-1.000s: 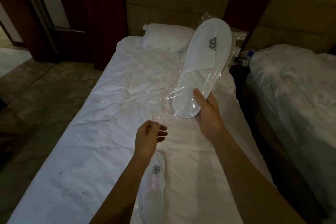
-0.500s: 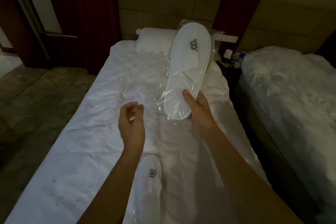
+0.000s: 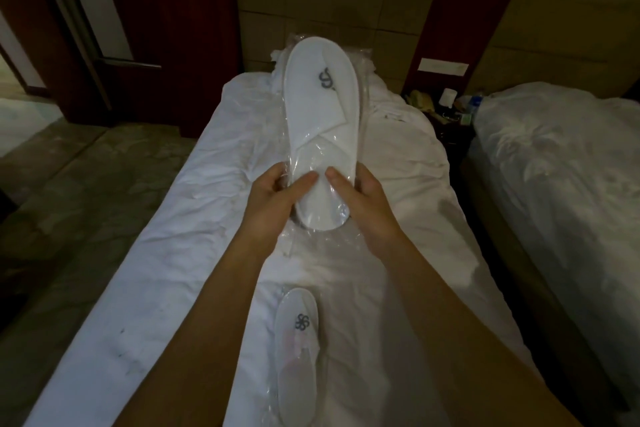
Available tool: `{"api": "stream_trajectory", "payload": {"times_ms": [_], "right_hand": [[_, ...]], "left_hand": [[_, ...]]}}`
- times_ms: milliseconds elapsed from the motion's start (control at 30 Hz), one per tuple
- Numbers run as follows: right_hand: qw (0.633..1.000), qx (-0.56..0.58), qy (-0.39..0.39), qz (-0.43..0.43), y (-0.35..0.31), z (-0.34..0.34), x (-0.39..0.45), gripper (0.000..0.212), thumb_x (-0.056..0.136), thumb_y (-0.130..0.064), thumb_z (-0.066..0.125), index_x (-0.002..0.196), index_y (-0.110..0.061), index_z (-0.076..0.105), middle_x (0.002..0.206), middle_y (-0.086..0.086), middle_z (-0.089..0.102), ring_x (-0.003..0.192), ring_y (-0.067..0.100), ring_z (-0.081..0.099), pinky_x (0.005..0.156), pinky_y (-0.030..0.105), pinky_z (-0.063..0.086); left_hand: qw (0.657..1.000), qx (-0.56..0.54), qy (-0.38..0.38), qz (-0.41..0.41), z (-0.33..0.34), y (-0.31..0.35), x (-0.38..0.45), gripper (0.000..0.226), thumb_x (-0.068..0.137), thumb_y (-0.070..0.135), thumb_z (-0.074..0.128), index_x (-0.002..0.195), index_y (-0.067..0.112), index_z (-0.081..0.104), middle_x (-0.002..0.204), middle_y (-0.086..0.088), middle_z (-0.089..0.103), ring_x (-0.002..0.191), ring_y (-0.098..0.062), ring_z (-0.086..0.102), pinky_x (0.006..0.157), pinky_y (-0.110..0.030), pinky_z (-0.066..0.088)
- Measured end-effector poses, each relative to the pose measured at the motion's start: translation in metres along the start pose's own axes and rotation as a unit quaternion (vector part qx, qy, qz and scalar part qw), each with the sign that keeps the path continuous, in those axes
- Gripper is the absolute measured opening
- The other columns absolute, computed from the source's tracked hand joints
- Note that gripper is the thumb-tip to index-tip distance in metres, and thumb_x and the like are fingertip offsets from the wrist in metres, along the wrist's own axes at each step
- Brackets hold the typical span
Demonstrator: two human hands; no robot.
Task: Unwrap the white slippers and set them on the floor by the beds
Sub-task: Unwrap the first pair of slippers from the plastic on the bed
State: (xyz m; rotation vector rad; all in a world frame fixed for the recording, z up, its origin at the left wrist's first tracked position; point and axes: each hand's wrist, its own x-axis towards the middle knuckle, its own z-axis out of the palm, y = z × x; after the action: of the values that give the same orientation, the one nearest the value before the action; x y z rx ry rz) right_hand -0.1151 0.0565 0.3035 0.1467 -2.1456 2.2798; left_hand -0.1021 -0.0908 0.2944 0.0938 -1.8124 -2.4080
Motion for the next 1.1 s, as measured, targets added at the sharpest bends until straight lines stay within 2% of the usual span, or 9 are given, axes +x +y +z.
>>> {"api": "stream_trajectory", "payload": {"times_ms": [100,167,233,300,400,533,700,833,1100], "right_hand": [[0.982,-0.138,0.125,-0.034,0.005,0.007,-0.001,0.051,0.082,-0.042,0.073,0.124,-0.017,0.057,0.109,0.004,0.065,0.096,0.017,0.065,0.086,0.031,0.054],[0.939,-0.209,0.230,-0.149,0.005,0.011,-0.009,0.036,0.085,-0.044,0.067,0.110,-0.019,0.059,0.099,0.000,0.060,0.089,0.014,0.059,0.078,0.028,0.050],[0.923,-0.198,0.219,-0.247,0.003,0.016,-0.019,0.017,0.090,-0.039,0.059,0.084,-0.023,0.055,0.076,-0.006,0.057,0.069,0.006,0.055,0.065,0.021,0.045],[0.938,-0.176,0.140,-0.263,0.005,0.019,-0.027,0.026,0.092,-0.028,0.056,0.069,-0.021,0.048,0.058,-0.006,0.049,0.053,0.005,0.046,0.055,0.019,0.039],[0.964,-0.156,0.026,-0.213,0.011,0.023,-0.034,0.026,0.091,-0.016,0.057,0.066,-0.010,0.054,0.056,0.003,0.056,0.052,0.015,0.054,0.053,0.029,0.047],[0.982,-0.153,-0.051,-0.100,0.026,0.026,-0.037,0.011,0.088,-0.009,0.060,0.086,-0.010,0.070,0.077,0.001,0.071,0.070,0.010,0.070,0.064,0.022,0.055],[0.997,-0.046,-0.030,0.054,0.035,0.039,-0.035,0.034,0.091,-0.016,0.065,0.124,-0.007,0.060,0.092,0.004,0.072,0.088,0.022,0.073,0.071,0.029,0.058],[0.989,0.107,-0.007,0.107,0.031,0.041,-0.034,0.042,0.088,-0.023,0.070,0.127,-0.016,0.057,0.094,0.005,0.076,0.084,0.017,0.074,0.065,0.022,0.056],[0.976,0.174,-0.004,0.131,0.040,0.046,-0.036,0.042,0.087,-0.022,0.071,0.126,-0.022,0.058,0.115,0.009,0.069,0.101,0.023,0.072,0.075,0.028,0.058]], "left_hand": [[0.999,0.017,0.038,0.011,-0.002,0.001,0.002,0.022,0.082,0.021,0.076,0.102,0.015,0.070,0.088,0.002,0.076,0.078,-0.011,0.073,0.053,-0.025,0.055],[0.998,0.025,0.061,0.018,-0.005,0.005,0.006,0.019,0.084,0.021,0.075,0.101,0.015,0.070,0.085,0.006,0.075,0.075,-0.006,0.072,0.053,-0.022,0.054],[0.996,0.027,0.078,0.023,-0.007,0.009,0.009,0.022,0.085,0.022,0.073,0.105,0.014,0.069,0.091,0.005,0.075,0.080,-0.007,0.071,0.057,-0.022,0.054],[0.995,0.025,0.095,0.029,-0.010,0.012,0.013,0.024,0.086,0.023,0.072,0.108,0.013,0.069,0.097,0.002,0.074,0.081,-0.005,0.070,0.060,-0.019,0.054],[0.991,0.023,0.123,0.041,-0.013,0.016,0.018,0.022,0.087,0.025,0.071,0.105,0.014,0.067,0.095,0.005,0.072,0.083,-0.005,0.067,0.058,-0.010,0.051],[0.986,0.030,0.152,0.053,-0.020,0.017,0.021,0.015,0.088,0.028,0.070,0.099,0.020,0.066,0.082,0.017,0.070,0.072,0.008,0.065,0.054,-0.003,0.045],[0.986,0.037,0.152,0.059,-0.024,0.012,0.018,0.008,0.087,0.033,0.069,0.091,0.027,0.067,0.085,0.016,0.071,0.072,0.012,0.064,0.063,-0.007,0.049],[0.988,0.036,0.134,0.064,-0.027,0.008,0.014,0.012,0.088,0.033,0.068,0.099,0.030,0.066,0.098,0.012,0.072,0.086,0.002,0.067,0.071,-0.013,0.052],[0.990,0.009,0.136,0.033,-0.032,-0.006,0.005,0.035,0.088,0.028,0.068,0.122,0.020,0.063,0.113,0.002,0.073,0.104,-0.015,0.069,0.089,-0.032,0.057]]}}
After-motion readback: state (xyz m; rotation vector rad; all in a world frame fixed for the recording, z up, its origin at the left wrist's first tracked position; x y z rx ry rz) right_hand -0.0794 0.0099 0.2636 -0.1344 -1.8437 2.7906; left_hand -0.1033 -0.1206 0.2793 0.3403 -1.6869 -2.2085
